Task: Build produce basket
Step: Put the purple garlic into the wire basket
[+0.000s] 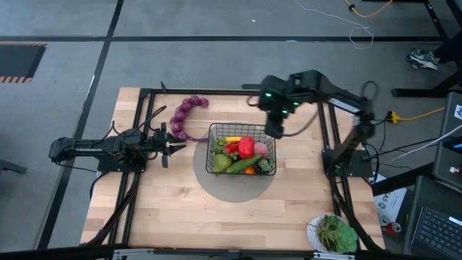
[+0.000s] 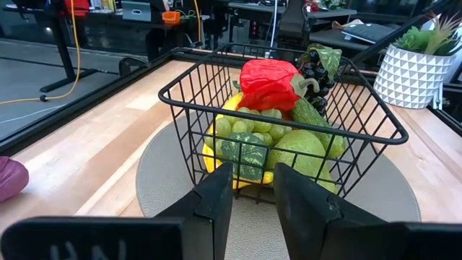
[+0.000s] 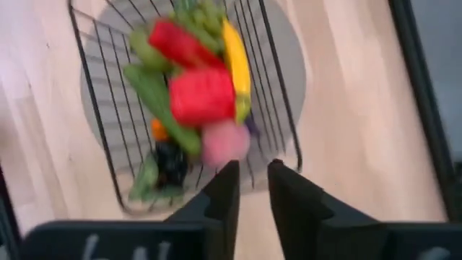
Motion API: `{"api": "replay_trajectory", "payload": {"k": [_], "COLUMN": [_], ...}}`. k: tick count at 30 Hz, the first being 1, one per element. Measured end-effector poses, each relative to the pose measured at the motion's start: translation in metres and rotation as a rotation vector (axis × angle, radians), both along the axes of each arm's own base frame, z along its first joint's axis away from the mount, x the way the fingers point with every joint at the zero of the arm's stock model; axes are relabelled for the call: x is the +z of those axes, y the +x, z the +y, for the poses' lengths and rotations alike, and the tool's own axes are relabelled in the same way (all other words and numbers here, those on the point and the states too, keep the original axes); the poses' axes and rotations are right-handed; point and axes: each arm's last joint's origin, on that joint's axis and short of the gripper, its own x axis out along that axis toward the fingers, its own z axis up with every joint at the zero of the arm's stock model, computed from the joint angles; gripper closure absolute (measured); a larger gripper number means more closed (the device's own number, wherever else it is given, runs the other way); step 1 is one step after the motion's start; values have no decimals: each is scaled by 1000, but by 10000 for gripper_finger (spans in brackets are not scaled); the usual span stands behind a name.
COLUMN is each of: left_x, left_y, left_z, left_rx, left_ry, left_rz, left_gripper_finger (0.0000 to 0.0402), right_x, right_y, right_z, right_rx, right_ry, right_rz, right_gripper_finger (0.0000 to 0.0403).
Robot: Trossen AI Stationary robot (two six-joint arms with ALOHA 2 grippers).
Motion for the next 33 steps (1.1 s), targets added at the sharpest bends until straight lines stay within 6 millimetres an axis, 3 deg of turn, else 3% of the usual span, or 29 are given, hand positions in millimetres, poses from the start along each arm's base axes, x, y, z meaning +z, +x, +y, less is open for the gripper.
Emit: {"api": "replay_trajectory", "payload": {"k": [6,9,14,20,24,30,33], "left_x": [0,0,0,0,0,0,0], "left_y": [0,0,0,0,0,0,0], "left_z": [0,0,0,0,0,0,0], "left_rx": [0,0,0,0,0,1,1], "left_ry": [0,0,0,0,0,0,0], "left_rz": [0,0,0,0,0,0,1], "left_gripper_finger": [305,305,305,305,305,305,305], "right_x": [-21,-43,-92,-170,-209,-249,-252], "right_y": [-66,-94,-131,-144,-152,-172,-178], "right_z": [29,46,70,90,92,84,79], "right_rx": [-223,-288,-274,16,133,125,100], "right_ry": [-18,-27,-21,0,-20,-102,-127], "right_rz": [32,-19,-203,-625,-898,-1102,-1154], "right_gripper_finger": [378,398,391,400,394,393,399]}}
